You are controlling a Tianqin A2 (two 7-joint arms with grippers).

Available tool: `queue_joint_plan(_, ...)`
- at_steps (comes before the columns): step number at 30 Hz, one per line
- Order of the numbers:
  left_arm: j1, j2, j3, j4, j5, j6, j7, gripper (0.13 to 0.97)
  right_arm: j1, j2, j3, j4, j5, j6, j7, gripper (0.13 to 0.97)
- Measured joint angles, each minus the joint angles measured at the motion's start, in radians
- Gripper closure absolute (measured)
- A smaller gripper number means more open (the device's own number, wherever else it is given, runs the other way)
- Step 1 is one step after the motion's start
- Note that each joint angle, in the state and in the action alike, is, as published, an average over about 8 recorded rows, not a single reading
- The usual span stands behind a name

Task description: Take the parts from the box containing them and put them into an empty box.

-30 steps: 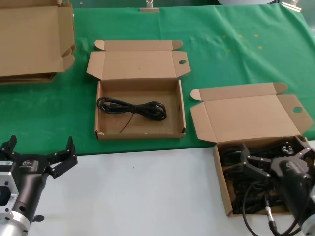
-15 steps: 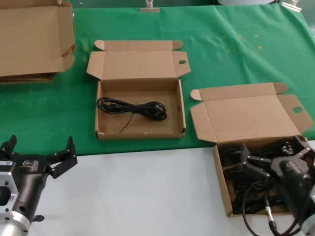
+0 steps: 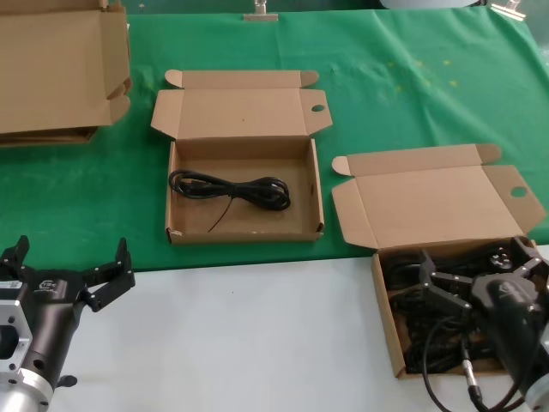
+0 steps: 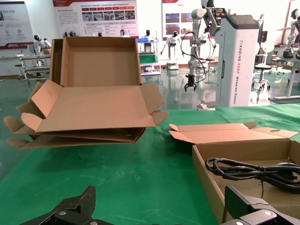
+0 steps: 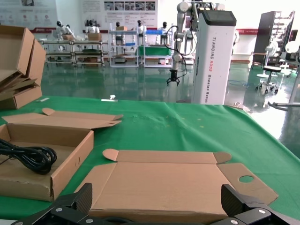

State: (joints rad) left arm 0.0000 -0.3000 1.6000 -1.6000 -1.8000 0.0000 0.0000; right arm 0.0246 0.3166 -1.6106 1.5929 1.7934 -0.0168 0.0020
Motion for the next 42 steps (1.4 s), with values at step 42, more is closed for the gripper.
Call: queue_joint_plan(42, 0.0, 0.0, 0.0, 0.0, 0.0, 0.0, 0.0, 0.132, 0.0, 0.0, 0.0, 0.0, 0.0, 0.0, 0.0, 0.129)
